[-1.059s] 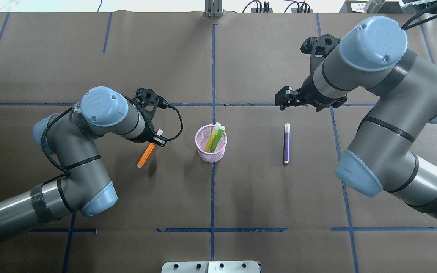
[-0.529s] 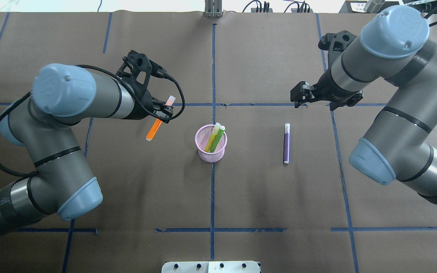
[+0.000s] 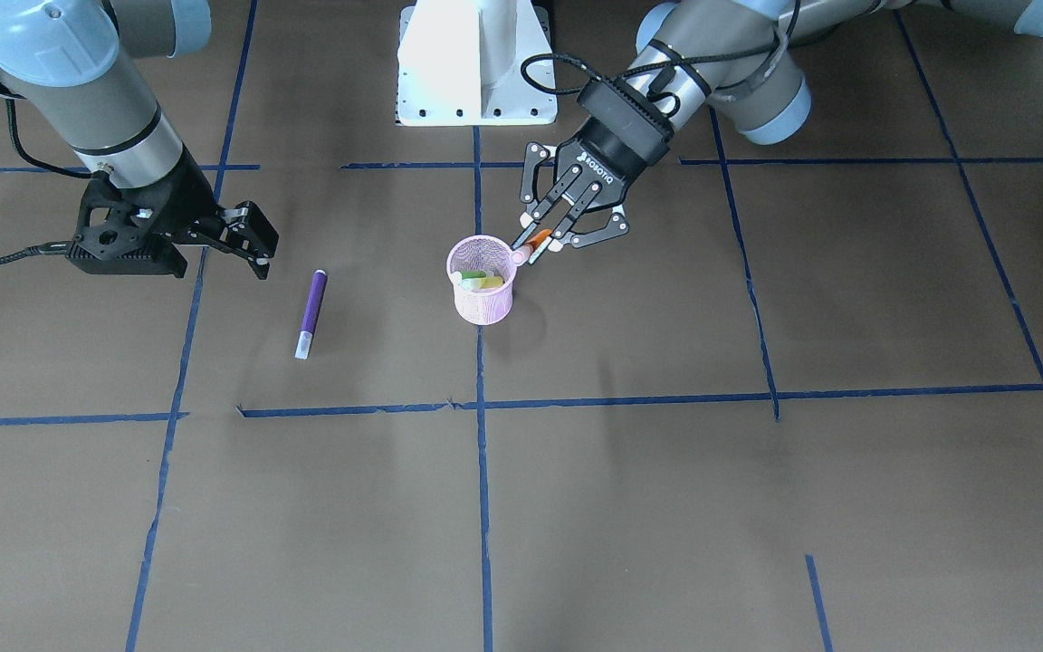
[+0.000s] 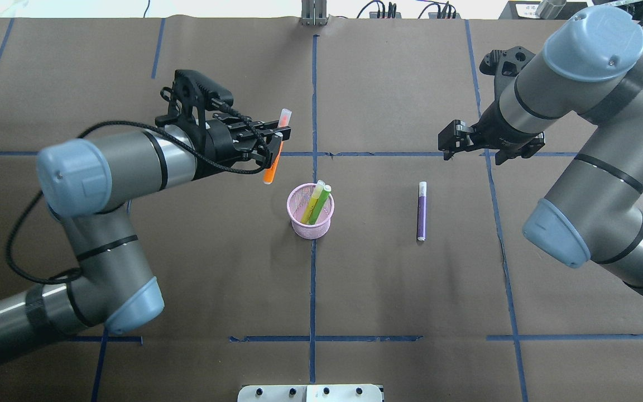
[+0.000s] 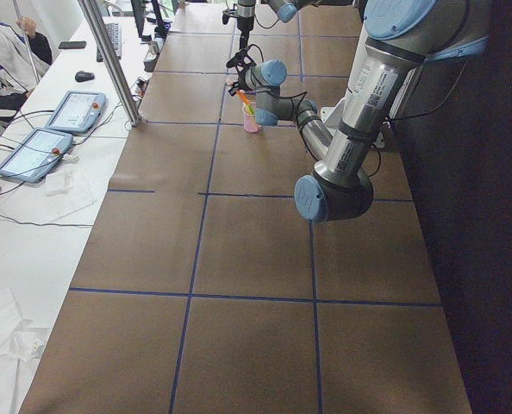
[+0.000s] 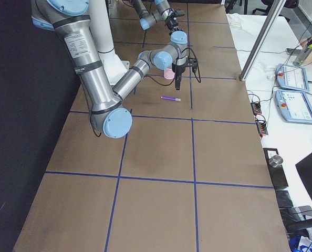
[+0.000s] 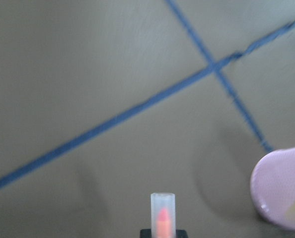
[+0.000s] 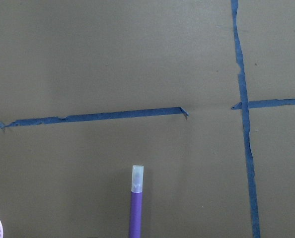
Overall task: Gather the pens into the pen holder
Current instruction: 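Lift the orange marker upright and carry it over the pen holder, then lower the orange marker into the pen holder and open the left gripper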
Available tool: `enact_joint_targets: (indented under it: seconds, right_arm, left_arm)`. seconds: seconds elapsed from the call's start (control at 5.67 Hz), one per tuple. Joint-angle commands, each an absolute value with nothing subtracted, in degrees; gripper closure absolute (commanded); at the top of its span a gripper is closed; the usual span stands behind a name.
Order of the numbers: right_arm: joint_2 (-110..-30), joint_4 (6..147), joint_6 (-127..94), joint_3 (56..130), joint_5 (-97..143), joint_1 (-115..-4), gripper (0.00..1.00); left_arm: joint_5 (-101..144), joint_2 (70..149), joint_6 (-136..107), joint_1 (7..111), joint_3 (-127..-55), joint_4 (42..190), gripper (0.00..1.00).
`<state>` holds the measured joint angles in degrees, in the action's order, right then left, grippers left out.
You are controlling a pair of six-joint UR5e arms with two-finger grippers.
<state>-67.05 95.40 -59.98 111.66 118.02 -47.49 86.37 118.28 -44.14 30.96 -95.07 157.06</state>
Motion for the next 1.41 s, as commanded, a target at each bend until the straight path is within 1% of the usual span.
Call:
enact_joint_targets:
  seconds: [0.0,0.53,0.88,1.06,1.24]
  right_arm:
    - [-67.1,95.4,-60.0,111.6,118.1,-47.5,0.0]
    - [-67.2,95.4,-60.0,111.6,118.1,-47.5,0.0]
    - [-67.2,95.4,-60.1,111.5,118.1,-47.5,0.0]
    - [-67.2,95.4,-60.1,111.4,118.1,-47.5,0.0]
    - [-67.3,95.4,-60.0,111.2,118.1,-47.6,0.0]
  left_arm:
    - [78.5,119.3,-44.7,27.1,-80.6,183.0,1.0]
    - [77.9,121.5,-44.8,25.8,-80.2,183.4,1.0]
    - [77.4,123.0,-44.8,24.9,-76.8,183.5,1.0]
    - [76.3,123.2,-44.8,23.7,-76.8,183.5,0.97]
    - [76.3,123.4,-47.1,23.0,-77.2,183.2,0.35]
